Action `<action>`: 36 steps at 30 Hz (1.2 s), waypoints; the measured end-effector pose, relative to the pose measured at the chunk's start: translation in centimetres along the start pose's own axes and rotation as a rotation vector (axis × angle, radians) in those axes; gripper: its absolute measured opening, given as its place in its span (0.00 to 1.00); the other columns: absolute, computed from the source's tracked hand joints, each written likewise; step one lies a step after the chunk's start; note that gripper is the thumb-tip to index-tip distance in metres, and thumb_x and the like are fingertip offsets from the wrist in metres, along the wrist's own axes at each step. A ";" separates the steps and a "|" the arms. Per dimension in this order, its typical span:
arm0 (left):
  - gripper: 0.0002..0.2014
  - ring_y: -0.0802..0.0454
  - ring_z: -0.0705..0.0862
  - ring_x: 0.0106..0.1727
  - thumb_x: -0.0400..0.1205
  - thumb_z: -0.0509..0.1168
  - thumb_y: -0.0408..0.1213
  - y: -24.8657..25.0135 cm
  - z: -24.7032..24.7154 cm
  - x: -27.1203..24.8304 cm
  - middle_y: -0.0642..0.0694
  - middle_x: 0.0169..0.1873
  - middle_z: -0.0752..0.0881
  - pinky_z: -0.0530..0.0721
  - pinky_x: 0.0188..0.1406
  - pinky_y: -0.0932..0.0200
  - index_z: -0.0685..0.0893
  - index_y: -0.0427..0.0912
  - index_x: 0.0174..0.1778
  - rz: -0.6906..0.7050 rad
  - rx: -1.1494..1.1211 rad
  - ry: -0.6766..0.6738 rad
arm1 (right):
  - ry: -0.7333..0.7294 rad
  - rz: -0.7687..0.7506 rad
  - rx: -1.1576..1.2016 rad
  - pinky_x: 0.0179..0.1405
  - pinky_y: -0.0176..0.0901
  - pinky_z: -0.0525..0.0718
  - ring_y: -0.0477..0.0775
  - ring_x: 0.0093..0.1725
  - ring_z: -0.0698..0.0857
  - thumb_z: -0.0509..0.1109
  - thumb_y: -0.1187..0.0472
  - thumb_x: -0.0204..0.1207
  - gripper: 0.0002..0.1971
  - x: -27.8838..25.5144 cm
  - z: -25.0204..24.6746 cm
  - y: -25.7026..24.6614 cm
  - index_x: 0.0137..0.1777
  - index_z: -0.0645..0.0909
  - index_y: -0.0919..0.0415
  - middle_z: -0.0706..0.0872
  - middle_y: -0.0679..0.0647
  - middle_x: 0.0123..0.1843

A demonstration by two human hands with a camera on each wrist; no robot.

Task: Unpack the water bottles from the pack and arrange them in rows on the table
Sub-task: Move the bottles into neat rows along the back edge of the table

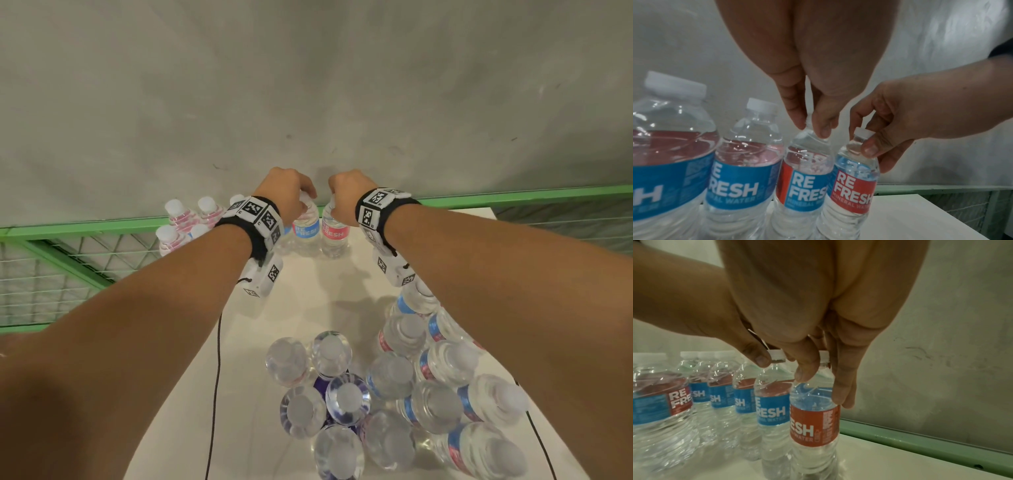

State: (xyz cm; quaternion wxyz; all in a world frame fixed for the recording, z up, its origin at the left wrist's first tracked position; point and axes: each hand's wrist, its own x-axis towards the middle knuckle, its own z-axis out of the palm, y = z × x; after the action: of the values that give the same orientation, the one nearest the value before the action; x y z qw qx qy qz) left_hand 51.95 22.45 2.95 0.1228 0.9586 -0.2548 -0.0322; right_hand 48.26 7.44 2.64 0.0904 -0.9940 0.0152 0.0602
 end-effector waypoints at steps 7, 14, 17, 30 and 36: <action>0.20 0.43 0.80 0.64 0.78 0.71 0.35 0.1 0.4 0.3 0.43 0.59 0.85 0.79 0.61 0.53 0.83 0.49 0.66 0.013 0.005 -0.005 | -0.008 0.018 0.012 0.37 0.40 0.75 0.60 0.40 0.79 0.69 0.64 0.75 0.10 -0.2 -0.1 0.0 0.55 0.81 0.63 0.84 0.62 0.52; 0.19 0.39 0.83 0.59 0.79 0.72 0.35 -0.1 1.2 1.0 0.38 0.58 0.85 0.79 0.53 0.54 0.84 0.47 0.66 0.020 0.126 -0.027 | -0.018 0.007 -0.009 0.38 0.40 0.74 0.60 0.41 0.79 0.69 0.65 0.74 0.11 -0.3 -0.1 -0.3 0.55 0.80 0.63 0.84 0.61 0.52; 0.20 0.39 0.83 0.59 0.78 0.72 0.34 0.0 1.0 0.8 0.39 0.58 0.85 0.79 0.55 0.54 0.83 0.49 0.66 0.021 0.110 -0.038 | -0.018 0.008 -0.013 0.38 0.41 0.75 0.61 0.42 0.80 0.69 0.65 0.73 0.12 -0.3 -0.1 -0.2 0.56 0.80 0.63 0.84 0.62 0.52; 0.16 0.65 0.81 0.49 0.74 0.74 0.53 1.1 -3.7 -17.9 0.65 0.51 0.81 0.82 0.47 0.65 0.82 0.62 0.57 0.168 -0.224 -0.306 | -0.028 0.010 -0.008 0.38 0.40 0.75 0.61 0.40 0.79 0.70 0.62 0.73 0.07 -0.3 -0.4 0.0 0.48 0.78 0.62 0.78 0.59 0.45; 0.21 0.67 0.79 0.55 0.74 0.71 0.42 0.5 0.9 -24.1 0.70 0.60 0.76 0.79 0.53 0.69 0.78 0.66 0.60 0.128 -0.245 -0.330 | -0.033 -0.003 -0.077 0.29 0.40 0.74 0.59 0.38 0.80 0.71 0.57 0.75 0.09 -0.5 -0.8 -0.5 0.46 0.77 0.62 0.77 0.57 0.40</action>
State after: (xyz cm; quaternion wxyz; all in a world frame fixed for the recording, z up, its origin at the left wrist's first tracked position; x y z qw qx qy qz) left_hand 30.61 33.79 2.18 0.1967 0.9002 -0.3258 -0.2116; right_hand 47.82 7.80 3.54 0.0525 -0.9956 0.0101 0.0769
